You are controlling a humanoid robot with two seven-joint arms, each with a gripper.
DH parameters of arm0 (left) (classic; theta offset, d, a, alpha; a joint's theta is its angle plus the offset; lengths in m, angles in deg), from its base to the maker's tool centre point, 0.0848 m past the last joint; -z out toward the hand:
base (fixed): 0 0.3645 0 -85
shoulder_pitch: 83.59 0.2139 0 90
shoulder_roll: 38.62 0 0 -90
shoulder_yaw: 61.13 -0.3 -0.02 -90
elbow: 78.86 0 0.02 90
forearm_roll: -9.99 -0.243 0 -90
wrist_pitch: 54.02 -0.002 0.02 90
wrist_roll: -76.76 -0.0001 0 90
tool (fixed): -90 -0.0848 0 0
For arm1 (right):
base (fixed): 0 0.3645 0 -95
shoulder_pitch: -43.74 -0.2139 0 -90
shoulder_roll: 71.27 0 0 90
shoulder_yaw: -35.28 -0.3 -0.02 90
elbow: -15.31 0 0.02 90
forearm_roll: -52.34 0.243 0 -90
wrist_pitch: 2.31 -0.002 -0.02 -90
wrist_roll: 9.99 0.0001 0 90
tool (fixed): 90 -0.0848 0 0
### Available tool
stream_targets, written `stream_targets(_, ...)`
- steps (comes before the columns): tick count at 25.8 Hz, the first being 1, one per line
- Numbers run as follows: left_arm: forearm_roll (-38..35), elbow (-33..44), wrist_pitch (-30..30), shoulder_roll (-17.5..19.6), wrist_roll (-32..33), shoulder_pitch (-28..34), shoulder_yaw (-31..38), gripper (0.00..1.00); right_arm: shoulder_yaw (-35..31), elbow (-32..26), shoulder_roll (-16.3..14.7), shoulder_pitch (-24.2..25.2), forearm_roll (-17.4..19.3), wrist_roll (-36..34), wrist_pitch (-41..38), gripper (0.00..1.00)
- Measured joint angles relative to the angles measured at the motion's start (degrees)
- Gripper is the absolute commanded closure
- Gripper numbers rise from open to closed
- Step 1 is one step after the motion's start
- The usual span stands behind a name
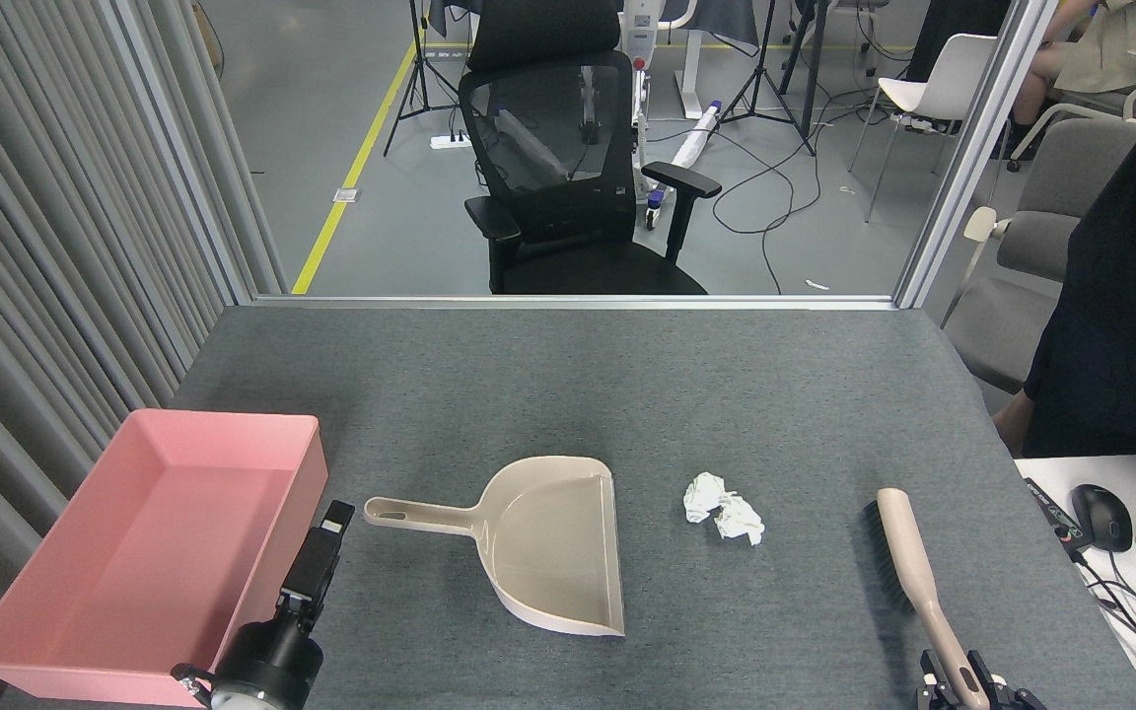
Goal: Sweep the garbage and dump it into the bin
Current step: 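Lower the right gripper onto the wooden brush handle and grasp it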
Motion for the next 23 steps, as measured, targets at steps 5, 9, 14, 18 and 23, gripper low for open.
stream_targets(5, -0.05, -0.02, 0.13, 0.11, 0.00, 0.02, 0.01, 0.01, 0.00, 0.00, -0.02, -0.11, 0.11, -0.10, 0.00, 0.51)
stream_targets(9, -0.05, -0.02, 0.14, 0.11, 0.00, 0.02, 0.01, 0.01, 0.00, 0.00, 0.00, -0.15, 0.11, -0.32, 0.00, 0.58)
stream_targets(14, -0.05, -0.03, 0.14, 0.21, 0.00, -0.03, 0.04, 0.01, 0.00, 0.02, 0.00, 0.00, 0.14, -0.38, -0.03, 0.71)
stream_targets(18, -0.05, -0.09, 0.14, 0.27, 0.00, -0.05, 0.03, 0.01, 0.00, 0.02, 0.00, 0.12, 0.15, -0.43, -0.06, 0.81)
stream_targets(23, -0.05, -0.09, 0.14, 0.21, 0.00, -0.05, 0.02, 0.01, 0.00, 0.04, -0.04, 0.25, 0.08, -0.85, -0.20, 0.96)
